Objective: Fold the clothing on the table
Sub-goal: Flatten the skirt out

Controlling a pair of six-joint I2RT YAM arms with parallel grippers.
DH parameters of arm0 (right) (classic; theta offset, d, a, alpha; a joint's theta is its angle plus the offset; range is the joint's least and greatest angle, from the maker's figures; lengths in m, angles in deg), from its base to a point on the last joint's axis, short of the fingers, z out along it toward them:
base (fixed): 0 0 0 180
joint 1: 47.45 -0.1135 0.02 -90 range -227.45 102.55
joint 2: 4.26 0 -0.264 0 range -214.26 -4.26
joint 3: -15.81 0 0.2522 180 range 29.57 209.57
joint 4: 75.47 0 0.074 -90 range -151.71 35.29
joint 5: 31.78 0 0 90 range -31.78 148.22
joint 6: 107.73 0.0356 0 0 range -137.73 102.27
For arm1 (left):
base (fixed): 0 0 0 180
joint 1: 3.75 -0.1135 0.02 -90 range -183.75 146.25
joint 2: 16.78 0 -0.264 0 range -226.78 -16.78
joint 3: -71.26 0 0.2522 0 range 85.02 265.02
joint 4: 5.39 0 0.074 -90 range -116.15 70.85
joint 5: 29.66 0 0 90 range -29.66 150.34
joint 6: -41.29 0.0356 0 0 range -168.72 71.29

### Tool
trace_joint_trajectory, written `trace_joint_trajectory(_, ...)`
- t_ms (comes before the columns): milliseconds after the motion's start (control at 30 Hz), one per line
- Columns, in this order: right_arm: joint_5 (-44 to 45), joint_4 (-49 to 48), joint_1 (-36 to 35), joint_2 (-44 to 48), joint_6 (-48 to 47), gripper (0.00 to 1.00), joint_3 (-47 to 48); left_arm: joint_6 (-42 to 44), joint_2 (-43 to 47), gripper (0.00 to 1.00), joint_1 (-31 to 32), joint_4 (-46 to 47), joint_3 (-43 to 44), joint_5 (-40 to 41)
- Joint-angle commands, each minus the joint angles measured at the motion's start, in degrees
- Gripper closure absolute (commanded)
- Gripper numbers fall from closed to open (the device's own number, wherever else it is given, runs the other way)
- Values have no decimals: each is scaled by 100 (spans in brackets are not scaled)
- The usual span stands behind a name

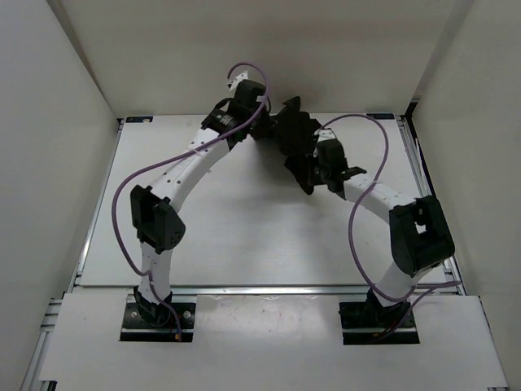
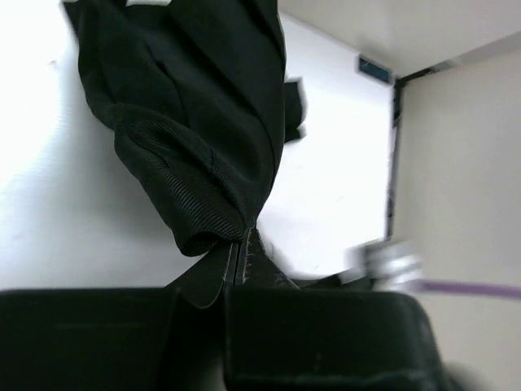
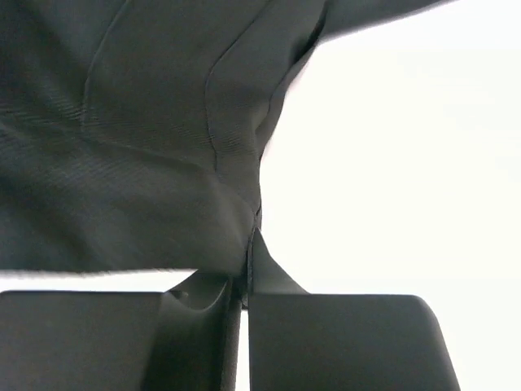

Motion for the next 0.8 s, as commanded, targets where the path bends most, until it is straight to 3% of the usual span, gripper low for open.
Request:
trace_joint_trajectory(0,-1276,481,697,622,-1215,100,726,423,1046,100,-537,333,-610,-437)
trace_joint_trajectory(167,-2412,900,1446,1141,-1999,100,1087,1265,1109,100,-478,-307,-761,-632)
trace_joint_trajectory(300,-3195,1788,1463,1229,-2500,100,1203,1268,1625,100,-389,-54,-1911,-1017)
trace_joint_trajectory(567,-3003,2239,1174,1511,-2835,100,903,750,2523,100,-388,429,-3881,-1412)
trace_joint_trajectory(700,-3038,2081,1419,749,-3143,99,1586,801,2068,100,-862,693,-3409,-1563)
trace_joint_trajectory(767,-3379,2037,1769,220,-3056,100,2393,845,1359,100,-1099,816,-2568,-1729)
